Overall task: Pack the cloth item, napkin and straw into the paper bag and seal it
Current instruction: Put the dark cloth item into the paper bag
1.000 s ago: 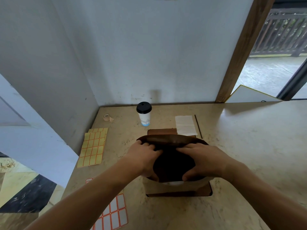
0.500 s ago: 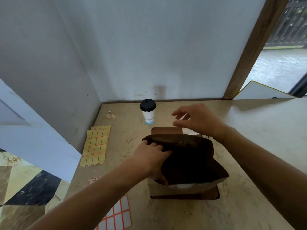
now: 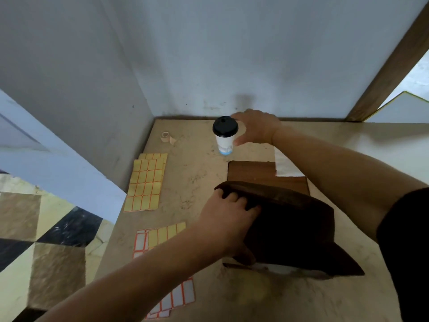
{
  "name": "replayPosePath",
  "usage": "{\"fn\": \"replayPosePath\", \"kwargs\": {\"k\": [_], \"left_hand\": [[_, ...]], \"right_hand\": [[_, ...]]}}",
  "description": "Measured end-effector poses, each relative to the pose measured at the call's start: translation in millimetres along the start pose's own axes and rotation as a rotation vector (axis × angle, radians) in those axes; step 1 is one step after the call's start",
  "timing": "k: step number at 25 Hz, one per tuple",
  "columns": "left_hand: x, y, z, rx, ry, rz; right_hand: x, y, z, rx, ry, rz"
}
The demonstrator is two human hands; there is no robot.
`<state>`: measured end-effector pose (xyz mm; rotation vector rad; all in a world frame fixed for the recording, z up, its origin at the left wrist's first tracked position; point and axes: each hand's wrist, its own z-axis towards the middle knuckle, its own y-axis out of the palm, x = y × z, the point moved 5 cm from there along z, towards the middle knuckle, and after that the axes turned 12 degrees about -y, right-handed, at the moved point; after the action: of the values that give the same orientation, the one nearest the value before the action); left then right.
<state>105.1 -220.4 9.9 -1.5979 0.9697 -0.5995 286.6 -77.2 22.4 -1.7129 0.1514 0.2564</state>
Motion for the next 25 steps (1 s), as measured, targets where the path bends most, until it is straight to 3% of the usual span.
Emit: {"fn": "replayPosePath", "kwargs": {"k": [13, 25], "left_hand": [[-3, 2, 2, 0.017, -0.018, -0.025], [-13, 3, -6, 0.054, -0.037, -0.012]], "right_hand": [[35, 68, 92, -0.188, -0.048, -0.155], [36, 80, 115, -0.007, -0.029, -0.018]]}}
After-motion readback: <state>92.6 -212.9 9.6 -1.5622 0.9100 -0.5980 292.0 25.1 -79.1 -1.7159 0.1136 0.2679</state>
